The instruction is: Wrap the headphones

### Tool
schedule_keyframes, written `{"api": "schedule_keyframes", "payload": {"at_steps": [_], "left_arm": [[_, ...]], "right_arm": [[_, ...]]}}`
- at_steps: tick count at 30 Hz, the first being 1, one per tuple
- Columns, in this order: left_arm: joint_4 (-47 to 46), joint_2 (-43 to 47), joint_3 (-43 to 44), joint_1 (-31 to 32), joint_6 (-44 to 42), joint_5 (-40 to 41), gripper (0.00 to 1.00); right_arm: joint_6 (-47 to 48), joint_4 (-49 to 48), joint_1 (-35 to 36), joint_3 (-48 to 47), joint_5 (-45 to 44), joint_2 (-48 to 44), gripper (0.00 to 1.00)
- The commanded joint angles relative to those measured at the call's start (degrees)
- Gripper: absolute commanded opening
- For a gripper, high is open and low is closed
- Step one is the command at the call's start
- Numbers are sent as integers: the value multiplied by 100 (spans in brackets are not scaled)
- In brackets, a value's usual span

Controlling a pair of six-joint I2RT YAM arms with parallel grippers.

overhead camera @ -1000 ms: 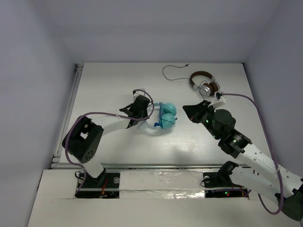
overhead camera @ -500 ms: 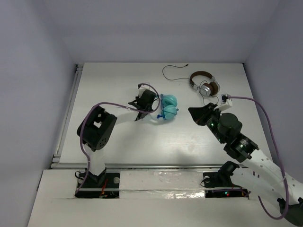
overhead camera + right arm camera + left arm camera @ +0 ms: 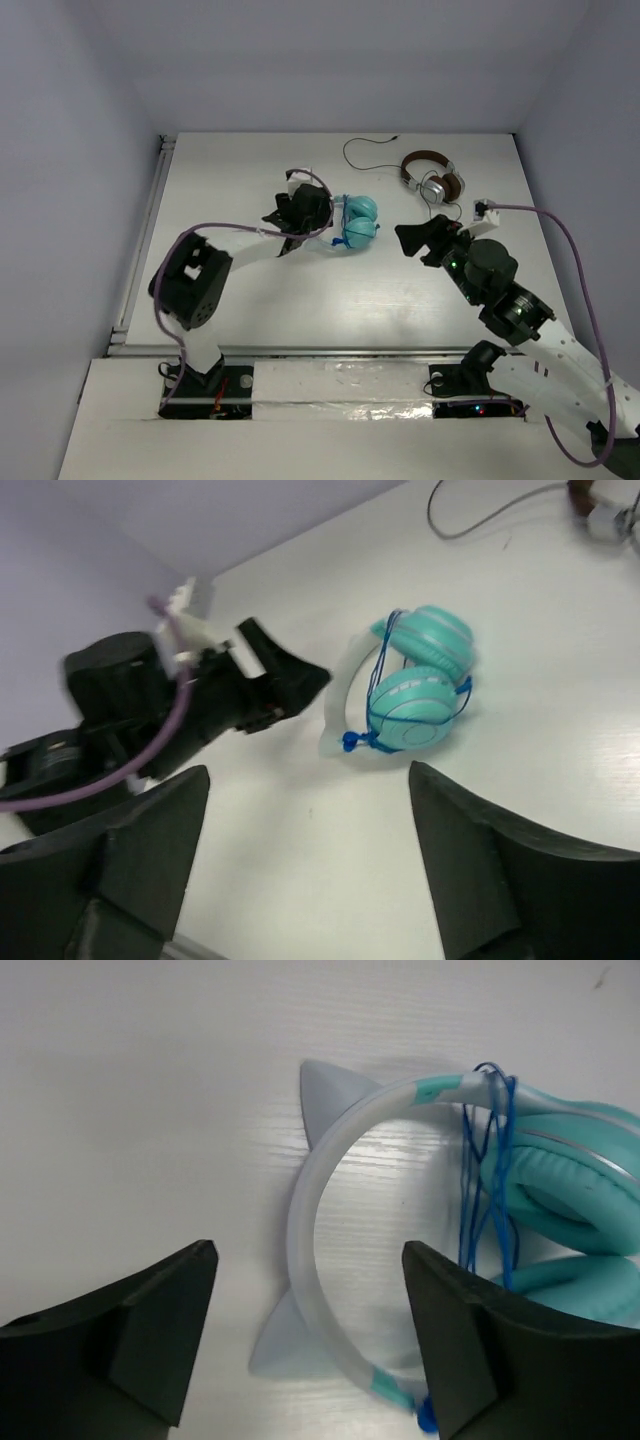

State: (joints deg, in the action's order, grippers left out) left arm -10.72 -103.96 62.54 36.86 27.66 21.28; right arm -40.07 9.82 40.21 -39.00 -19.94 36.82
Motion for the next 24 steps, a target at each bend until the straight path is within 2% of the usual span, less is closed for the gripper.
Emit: {"api": "schedule_keyframes", "payload": {"at_steps": [1, 3, 5, 12, 17, 20, 24], "left_arm": [[-291, 1420, -172, -30, 82, 201, 75], [-107, 2062, -181, -30, 29, 262, 91], [105, 2649, -198, -30, -15, 237, 99], [474, 4190, -331, -30, -129, -176, 99], [834, 5050, -208, -83, -349, -116, 99], [896, 5298, -199, -83, -507, -106, 99], [1272, 5193, 63, -83, -446, -54, 99]], "right_arm": [[176, 273, 31, -634, -587, -227, 89], [228, 580, 31, -931, -869, -341, 100], [272, 766, 31, -1126, -1265, -438, 100], [807, 977, 31, -1619, -2109, -1299, 100], [1159, 820, 31, -1646, -2646, -1800, 100], [1292, 863, 31, -1619, -2699, -1635, 100], [1081, 1048, 31, -1681, -2629, -1335, 100]]}}
